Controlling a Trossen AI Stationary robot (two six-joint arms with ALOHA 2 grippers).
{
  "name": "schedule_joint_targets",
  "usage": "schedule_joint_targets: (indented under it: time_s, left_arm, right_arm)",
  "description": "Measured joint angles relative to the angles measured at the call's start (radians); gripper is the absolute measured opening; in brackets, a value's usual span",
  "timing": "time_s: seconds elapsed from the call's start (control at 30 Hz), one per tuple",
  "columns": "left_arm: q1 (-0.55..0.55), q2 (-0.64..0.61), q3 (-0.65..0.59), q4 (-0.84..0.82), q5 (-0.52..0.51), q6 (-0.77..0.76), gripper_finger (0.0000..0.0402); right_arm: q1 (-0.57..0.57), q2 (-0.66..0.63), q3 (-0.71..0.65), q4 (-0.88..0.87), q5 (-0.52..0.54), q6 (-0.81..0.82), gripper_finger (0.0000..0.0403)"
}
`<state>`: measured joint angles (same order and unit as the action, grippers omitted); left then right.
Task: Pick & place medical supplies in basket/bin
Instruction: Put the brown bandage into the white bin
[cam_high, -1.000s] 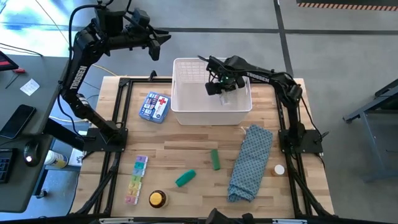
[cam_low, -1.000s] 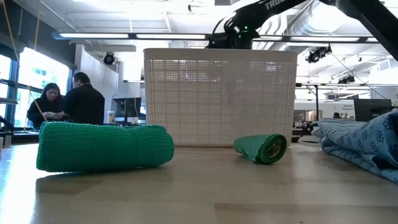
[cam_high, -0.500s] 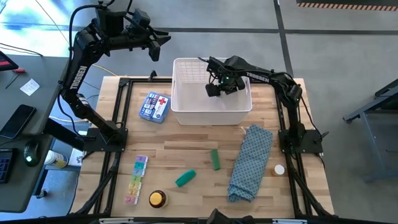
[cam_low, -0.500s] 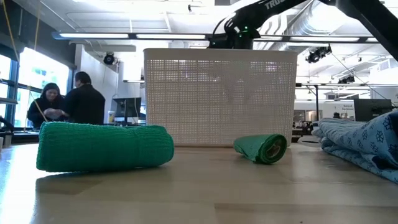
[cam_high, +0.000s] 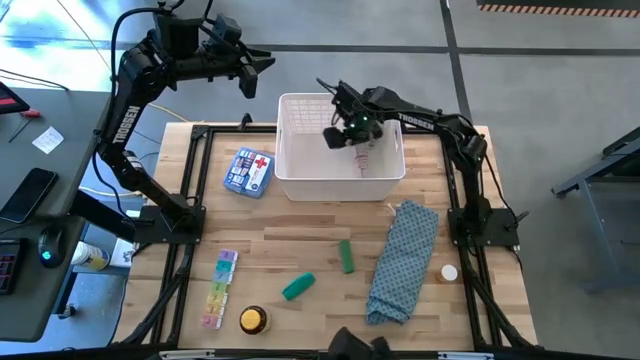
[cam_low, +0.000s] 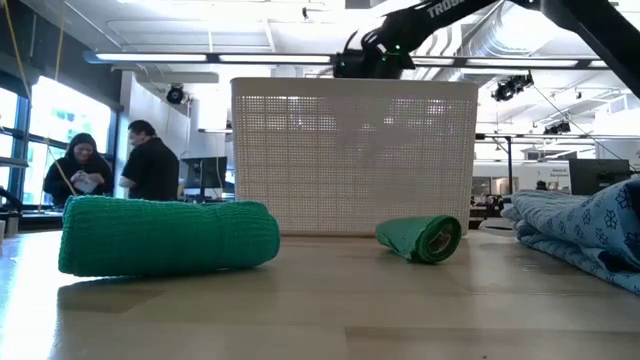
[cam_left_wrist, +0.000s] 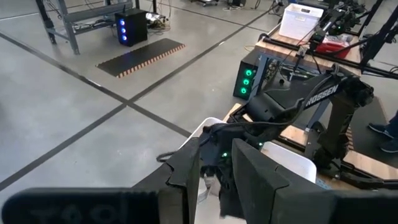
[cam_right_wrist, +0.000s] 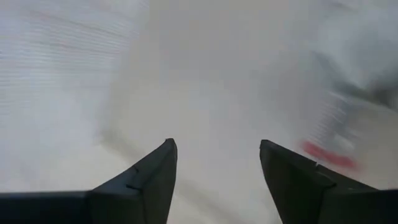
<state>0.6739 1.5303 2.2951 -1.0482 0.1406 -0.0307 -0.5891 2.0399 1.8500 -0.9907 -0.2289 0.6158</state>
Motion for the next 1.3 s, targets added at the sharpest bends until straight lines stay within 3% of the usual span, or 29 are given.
schedule_joint_targets:
  time_s: [0.2, 0.7, 0.87, 1.3]
  left_arm:
    - [0.0, 0.0, 0.0, 0.008, -0.001, 0.0, 0.0129]
    - [0.0, -0.001, 0.0, -0.004, 0.007, -0.028, 0.0129]
    - [0.0, -0.001, 0.0, -0.015, 0.008, -0.031, 0.0129]
    - [0.0, -0.001, 0.0, -0.018, 0.009, -0.027, 0.0129]
  right_arm:
    - [0.032, 0.029, 0.002, 0.095, 0.008, 0.005, 0.018]
    - [0.034, 0.195, 0.0, 0.017, 0.057, -0.021, 0.0008]
    - [0.032, 0.196, 0.0, -0.069, 0.162, -0.014, 0.0009]
    - [0.033, 0.196, 0.0, -0.272, 0.31, -0.049, 0.0003]
